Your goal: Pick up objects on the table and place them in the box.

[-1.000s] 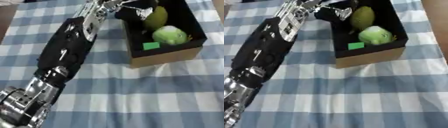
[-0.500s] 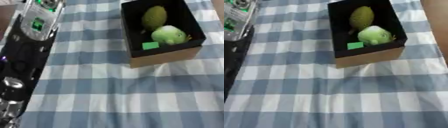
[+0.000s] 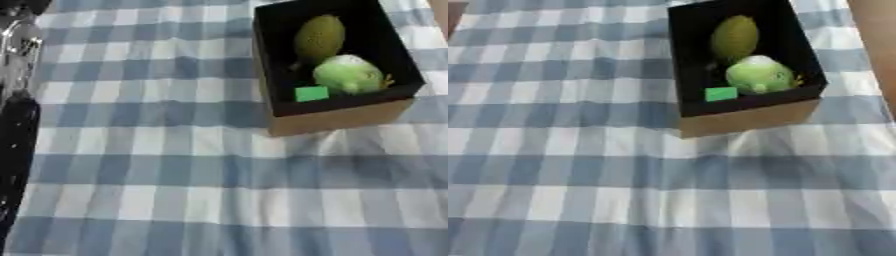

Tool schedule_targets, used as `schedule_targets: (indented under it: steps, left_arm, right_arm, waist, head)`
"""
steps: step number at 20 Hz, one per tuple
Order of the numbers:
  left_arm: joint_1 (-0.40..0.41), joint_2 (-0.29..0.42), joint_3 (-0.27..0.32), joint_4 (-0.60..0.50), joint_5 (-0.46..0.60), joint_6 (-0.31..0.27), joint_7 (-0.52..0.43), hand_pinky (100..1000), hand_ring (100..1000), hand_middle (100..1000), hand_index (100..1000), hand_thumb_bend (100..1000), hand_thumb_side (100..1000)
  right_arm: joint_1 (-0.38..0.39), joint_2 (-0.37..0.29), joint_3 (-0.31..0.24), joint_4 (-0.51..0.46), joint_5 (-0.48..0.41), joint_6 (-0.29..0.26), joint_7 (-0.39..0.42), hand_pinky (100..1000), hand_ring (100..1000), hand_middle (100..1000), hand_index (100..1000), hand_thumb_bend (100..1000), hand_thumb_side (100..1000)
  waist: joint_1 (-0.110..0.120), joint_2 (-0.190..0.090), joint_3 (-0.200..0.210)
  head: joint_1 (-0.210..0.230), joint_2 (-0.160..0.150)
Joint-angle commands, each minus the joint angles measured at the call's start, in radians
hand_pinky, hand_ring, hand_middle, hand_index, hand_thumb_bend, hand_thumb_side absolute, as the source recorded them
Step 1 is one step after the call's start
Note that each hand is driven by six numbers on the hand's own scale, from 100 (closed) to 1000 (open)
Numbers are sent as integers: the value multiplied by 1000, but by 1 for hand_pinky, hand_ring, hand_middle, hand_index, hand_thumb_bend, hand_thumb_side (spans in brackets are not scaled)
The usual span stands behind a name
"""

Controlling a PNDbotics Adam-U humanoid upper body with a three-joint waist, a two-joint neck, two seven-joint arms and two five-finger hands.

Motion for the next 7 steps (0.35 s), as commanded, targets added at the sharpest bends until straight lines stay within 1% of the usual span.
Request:
schedule_targets:
  steps: [1,3,7]
  left_arm:
    - [30,-16,41,-74,76,13,-18,807,804,746,937,100,657]
    - [52,-31,51,-97,110,7,-35,806,802,743,934,100,650]
    - [72,-52,68,-106,179,-45,-52,804,798,737,931,100,636]
  right_arm:
    - [1,-4,-11,-10,17,-20,-12,944,1000,451,935,100,470]
    - [2,1,-13,-10,25,-29,-17,944,1000,458,936,100,470]
    - [3,10,-14,-10,37,-50,-28,951,1000,470,935,100,470]
  waist:
    - [-24,-11,3]
    - [-32,-10,5]
    - [-43,-5,7]
  head:
    - [11,-12]
    - [15,-15]
    - [20,-19]
